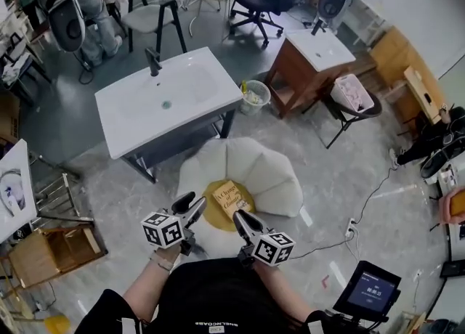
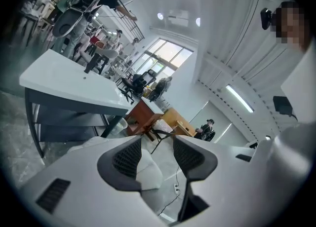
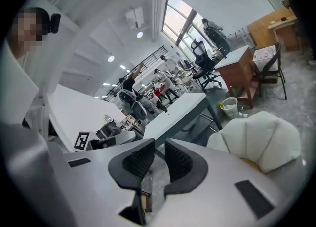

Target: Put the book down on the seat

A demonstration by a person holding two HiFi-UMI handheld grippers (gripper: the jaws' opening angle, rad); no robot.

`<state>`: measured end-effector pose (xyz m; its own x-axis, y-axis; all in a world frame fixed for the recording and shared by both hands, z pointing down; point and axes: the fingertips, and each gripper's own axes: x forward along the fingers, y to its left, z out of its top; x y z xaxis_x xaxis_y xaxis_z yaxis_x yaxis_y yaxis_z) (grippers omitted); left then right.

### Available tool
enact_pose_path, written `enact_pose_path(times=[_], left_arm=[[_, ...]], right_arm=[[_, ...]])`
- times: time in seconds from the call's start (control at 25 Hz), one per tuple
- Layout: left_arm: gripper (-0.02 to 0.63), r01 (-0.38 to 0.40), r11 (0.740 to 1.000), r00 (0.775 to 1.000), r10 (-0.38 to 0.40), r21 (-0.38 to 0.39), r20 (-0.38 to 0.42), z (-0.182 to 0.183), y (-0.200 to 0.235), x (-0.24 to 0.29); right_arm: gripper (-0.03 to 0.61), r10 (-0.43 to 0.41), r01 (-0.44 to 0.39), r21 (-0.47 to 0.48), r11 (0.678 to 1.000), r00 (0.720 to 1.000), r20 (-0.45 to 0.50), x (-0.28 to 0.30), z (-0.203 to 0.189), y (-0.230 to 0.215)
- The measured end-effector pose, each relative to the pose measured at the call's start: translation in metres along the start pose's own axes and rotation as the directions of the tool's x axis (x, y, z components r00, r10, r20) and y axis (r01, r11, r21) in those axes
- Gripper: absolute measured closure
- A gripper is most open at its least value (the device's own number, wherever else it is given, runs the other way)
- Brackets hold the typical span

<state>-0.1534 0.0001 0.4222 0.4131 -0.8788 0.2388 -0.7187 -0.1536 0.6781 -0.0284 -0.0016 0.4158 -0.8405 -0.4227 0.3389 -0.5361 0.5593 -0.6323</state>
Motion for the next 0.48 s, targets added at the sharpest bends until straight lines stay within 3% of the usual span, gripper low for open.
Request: enact_pose_path(times=[0.48], left_arm=[[0.402, 0.036, 0.994, 0.991, -0.049, 0.103, 0.126, 0.042, -0.038, -0.051]], right_arm=[[0.499, 0.153, -0.153, -0.120, 0.981, 0.988, -0.006, 0.033, 0.017, 0.059]])
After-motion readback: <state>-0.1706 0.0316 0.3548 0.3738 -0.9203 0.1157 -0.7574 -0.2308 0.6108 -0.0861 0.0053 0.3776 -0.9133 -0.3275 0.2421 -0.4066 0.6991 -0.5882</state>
